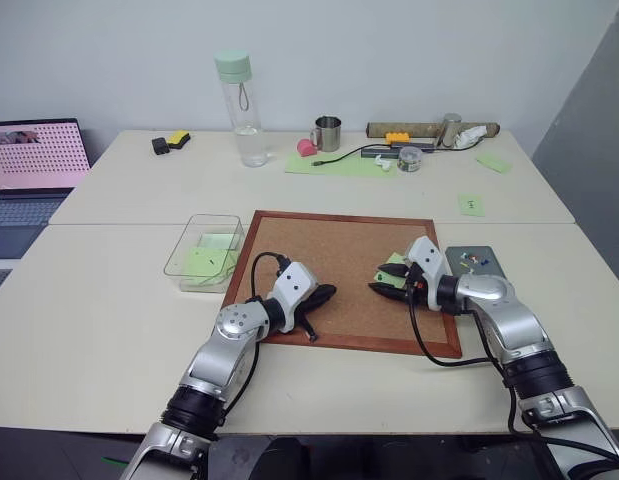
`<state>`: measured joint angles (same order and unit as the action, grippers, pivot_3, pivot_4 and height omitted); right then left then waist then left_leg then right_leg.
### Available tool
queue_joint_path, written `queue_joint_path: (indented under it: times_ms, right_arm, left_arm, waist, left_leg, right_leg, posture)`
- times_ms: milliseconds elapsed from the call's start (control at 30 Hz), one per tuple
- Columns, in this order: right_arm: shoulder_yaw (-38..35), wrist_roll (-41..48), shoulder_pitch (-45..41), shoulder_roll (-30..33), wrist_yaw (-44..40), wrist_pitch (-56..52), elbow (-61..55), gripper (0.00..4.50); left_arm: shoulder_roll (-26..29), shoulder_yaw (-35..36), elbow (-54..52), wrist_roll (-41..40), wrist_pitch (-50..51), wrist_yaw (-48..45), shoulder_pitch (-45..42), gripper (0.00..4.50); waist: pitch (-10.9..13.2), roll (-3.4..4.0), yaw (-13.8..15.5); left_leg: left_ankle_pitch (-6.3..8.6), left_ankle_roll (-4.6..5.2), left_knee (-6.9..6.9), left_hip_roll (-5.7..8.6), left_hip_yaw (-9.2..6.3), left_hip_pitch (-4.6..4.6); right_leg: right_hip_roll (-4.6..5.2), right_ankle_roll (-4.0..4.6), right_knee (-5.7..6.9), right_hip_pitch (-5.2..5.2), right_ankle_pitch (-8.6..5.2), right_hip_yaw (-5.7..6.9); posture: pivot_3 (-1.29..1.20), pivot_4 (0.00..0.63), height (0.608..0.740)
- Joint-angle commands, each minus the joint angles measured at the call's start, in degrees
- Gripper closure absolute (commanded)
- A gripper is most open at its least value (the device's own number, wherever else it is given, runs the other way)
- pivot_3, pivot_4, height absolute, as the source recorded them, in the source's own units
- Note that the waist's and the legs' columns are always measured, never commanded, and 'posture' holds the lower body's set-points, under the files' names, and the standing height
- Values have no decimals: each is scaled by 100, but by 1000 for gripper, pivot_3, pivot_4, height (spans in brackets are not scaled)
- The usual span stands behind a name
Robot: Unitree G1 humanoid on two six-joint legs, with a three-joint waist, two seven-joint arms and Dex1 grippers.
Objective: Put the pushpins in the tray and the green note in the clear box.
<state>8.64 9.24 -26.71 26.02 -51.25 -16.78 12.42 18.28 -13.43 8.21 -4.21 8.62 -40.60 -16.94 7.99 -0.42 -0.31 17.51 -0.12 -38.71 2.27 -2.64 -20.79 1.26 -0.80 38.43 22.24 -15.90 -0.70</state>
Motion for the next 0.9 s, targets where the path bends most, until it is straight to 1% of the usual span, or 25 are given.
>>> queue_joint_path:
  times_ms: [33, 200, 233, 400, 567, 700, 800, 900]
  right_arm:
    - [-188, 112, -129, -32, 18, 117, 48, 3215]
    - [-181, 82, -148, -69, -8, 156, 127, 4350]
    - [-178, 76, -150, -72, -10, 158, 133, 4441]
    - [-143, 67, -135, -62, -64, 183, 63, 4441]
    - [-241, 260, -157, 26, -197, 119, -550, 4441]
    - [-346, 492, -202, 240, -360, -136, -1212, 4441]
    - [-293, 473, -160, 428, -439, -134, -1515, 4441]
    - [-184, 307, -104, 644, -515, 56, -1748, 4441]
  left_arm:
    - [94, -112, 242, 134, 276, -15, 273, 4500]
    - [88, -109, 231, 128, 281, -21, 289, 4500]
    - [85, -107, 231, 125, 282, -21, 291, 4500]
    - [79, -98, 219, 122, 299, -16, 310, 4500]
    - [64, -79, 207, 114, 321, 10, 329, 4500]
    - [-3, -43, 227, 58, 374, 39, 326, 4500]
    - [-110, 27, 188, -50, 480, 82, 254, 4500]
    - [-146, 171, -217, -356, 781, 4, 165, 4500]
  waist:
    - [0, 0, -4]
    - [0, 0, -14]
    - [0, 0, -15]
    - [0, 0, -18]
    - [3, 2, -20]
    - [2, 4, -15]
    - [1, 2, 9]
    - [2, 1, 16]
  left_leg:
    - [0, 0, 1, 0, 0, 0]
    - [0, 0, 3, 0, 0, 0]
    - [0, 0, 3, 0, 0, 0]
    - [0, 0, 5, 0, 0, 0]
    - [0, 0, 9, 0, 0, -2]
    - [0, 0, 29, 0, -2, 1]
    - [0, 0, 34, 0, -7, -1]
    - [0, 0, 40, 1, -8, -1]
  right_leg:
    - [0, 0, 0, 0, 0, 0]
    - [0, 0, -1, 1, 0, 0]
    - [0, 0, -1, 1, 0, 0]
    - [0, 0, -4, 1, 0, 0]
    - [0, 0, -8, 2, 0, -1]
    - [0, 0, -27, -1, 1, 2]
    - [0, 0, -38, -3, 1, 6]
    - [2, 0, -45, -5, 1, 7]
  posture:
    - [0, 150, 740]
    - [0, 150, 740]
    - [0, 150, 740]
    - [0, 150, 740]
    - [0, 150, 740]
    - [0, 150, 740]
    - [0, 150, 740]
    - [0, 150, 740]
